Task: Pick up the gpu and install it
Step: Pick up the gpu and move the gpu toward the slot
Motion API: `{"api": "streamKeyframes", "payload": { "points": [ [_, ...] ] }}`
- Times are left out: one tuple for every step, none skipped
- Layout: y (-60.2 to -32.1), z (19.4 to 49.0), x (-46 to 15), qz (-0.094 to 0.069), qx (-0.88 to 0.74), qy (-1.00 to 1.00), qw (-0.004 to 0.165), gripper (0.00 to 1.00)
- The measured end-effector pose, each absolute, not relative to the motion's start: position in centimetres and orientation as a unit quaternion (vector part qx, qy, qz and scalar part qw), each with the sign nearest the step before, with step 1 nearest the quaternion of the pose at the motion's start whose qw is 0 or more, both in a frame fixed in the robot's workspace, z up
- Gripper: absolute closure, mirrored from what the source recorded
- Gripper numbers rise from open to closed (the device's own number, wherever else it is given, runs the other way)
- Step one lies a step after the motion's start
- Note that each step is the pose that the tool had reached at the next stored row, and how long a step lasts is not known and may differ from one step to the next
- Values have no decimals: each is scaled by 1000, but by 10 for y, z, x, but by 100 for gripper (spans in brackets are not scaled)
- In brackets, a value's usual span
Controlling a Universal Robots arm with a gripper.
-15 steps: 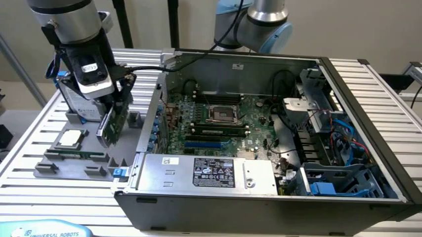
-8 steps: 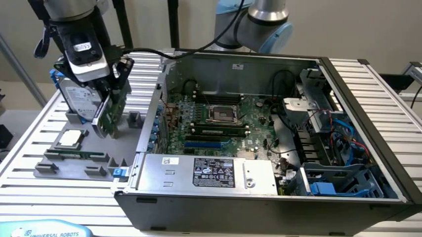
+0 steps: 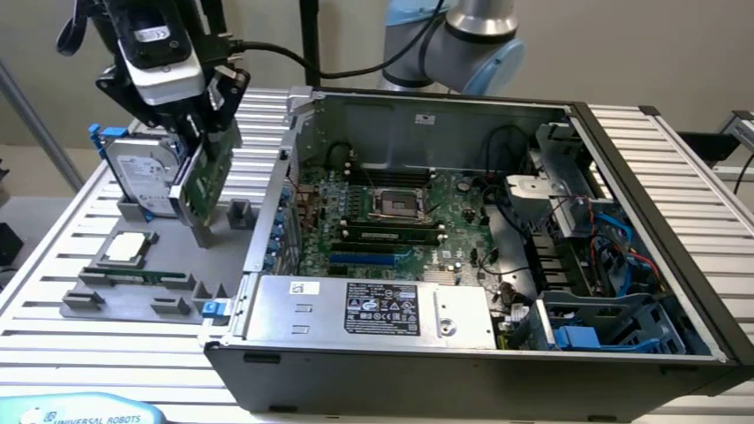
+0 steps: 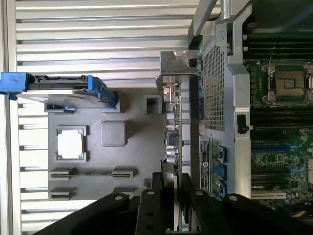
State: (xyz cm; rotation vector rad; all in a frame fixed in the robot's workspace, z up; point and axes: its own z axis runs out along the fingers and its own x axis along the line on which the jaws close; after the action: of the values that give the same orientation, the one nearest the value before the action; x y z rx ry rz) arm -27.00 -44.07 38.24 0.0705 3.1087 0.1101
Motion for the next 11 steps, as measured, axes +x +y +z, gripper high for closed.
{"api": "streamKeyframes", "payload": {
  "points": [
    [-441,387,-266,36,23,999,15,73],
    [-441,391,-261,37,23,999,15,73],
    [-442,396,-257,37,23,999,15,73],
    [-442,401,-252,38,23,999,15,73],
    [-443,405,-247,39,23,999,15,73],
    [-443,409,-243,39,23,999,14,73],
    [-443,414,-238,40,23,999,14,73],
    [-444,419,-234,40,23,999,14,73],
    [-444,423,-229,40,23,999,14,73],
    [-445,428,-225,41,23,999,14,73],
    [-445,432,-220,41,23,999,13,73]
  ]
}}
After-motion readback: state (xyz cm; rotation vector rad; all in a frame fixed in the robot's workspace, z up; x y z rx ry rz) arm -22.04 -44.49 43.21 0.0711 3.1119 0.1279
